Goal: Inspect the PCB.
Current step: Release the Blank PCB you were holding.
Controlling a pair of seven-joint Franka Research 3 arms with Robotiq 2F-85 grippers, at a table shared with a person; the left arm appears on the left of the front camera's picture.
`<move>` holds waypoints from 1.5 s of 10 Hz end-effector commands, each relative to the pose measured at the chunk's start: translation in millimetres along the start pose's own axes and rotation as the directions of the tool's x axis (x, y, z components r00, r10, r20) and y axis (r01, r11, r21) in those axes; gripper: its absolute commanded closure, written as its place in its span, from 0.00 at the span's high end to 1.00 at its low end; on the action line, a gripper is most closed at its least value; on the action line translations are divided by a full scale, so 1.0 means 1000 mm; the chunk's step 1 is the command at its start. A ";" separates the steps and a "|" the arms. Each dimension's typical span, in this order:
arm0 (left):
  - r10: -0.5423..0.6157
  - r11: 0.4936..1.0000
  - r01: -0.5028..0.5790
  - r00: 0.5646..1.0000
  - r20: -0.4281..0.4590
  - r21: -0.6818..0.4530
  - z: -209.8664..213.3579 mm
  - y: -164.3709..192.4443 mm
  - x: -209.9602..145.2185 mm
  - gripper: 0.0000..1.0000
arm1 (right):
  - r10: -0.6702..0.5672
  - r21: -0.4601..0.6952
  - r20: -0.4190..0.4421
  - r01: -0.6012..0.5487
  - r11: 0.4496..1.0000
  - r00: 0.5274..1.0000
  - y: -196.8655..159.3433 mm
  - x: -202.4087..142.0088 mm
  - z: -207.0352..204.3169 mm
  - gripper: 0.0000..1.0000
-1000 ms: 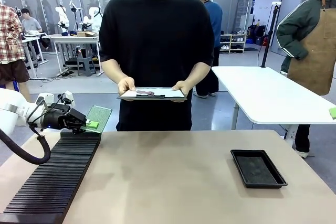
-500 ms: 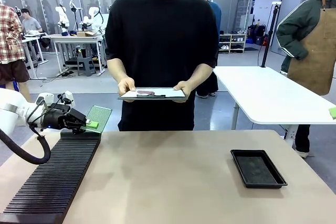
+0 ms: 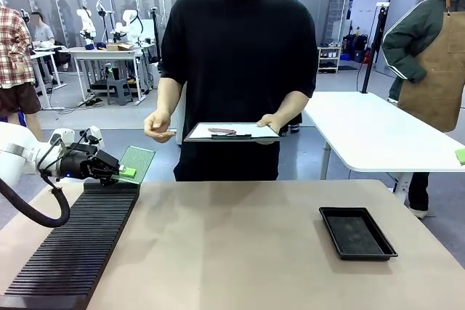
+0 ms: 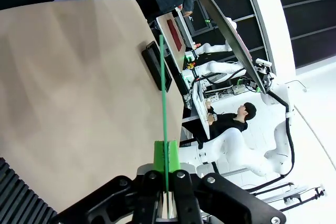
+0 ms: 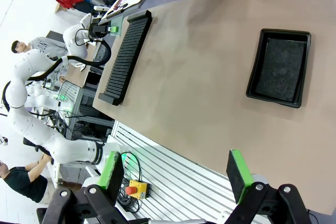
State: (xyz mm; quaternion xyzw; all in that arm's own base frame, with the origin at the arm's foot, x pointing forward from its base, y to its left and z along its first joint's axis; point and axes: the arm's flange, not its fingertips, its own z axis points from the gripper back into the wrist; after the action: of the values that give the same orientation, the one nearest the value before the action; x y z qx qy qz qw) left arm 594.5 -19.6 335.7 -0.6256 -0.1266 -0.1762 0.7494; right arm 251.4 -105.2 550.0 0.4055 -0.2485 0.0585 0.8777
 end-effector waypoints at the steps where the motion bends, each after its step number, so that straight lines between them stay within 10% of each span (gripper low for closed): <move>1: 0.005 1.000 -0.005 1.000 0.004 -0.002 0.000 -0.001 0.000 0.00 | 0.018 0.013 0.005 -0.018 1.000 1.000 0.000 -0.001 0.001 1.00; 15: 0.005 1.000 -0.005 1.000 0.004 -0.002 0.000 -0.001 0.000 0.00 | 0.018 0.013 0.005 -0.018 1.000 1.000 0.000 -0.001 0.001 1.00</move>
State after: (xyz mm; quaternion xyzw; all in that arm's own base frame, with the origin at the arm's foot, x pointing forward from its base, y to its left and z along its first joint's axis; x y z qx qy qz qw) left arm 594.4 -19.7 335.7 -0.6257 -0.1265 -0.1763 0.7493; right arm 251.4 -105.1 550.1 0.4056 -0.2487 0.0586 0.8776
